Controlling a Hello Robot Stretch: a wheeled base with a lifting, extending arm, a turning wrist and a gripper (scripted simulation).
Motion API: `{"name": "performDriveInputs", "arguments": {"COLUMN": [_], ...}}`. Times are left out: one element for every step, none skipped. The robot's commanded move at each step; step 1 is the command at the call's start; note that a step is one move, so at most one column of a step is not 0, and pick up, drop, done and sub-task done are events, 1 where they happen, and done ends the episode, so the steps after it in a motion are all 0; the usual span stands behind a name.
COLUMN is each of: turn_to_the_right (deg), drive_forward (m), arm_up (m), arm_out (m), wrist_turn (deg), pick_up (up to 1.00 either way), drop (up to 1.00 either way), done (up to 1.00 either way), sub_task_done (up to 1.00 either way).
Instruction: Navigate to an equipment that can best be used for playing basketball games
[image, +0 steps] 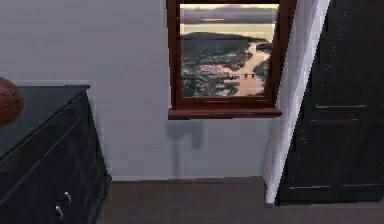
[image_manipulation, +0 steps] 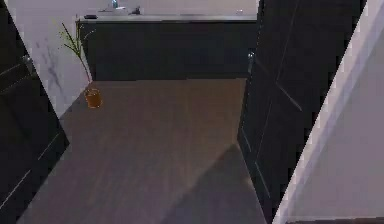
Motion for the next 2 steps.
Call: {"name": "performDriveInputs", "arguments": {"turn_to_the_right": [-45.0,0.0], "drive_forward": [0.0,0.0], "arm_up": [0.0,0.0], "arm_out": [0.0,0.0], "wrist_turn": [0.0,0.0], "pick_up": [0.0,0.0], "drop": [0.0,0.0], "done": [0.0,1.0], "sub_task_done": [0.0,0.0]}}
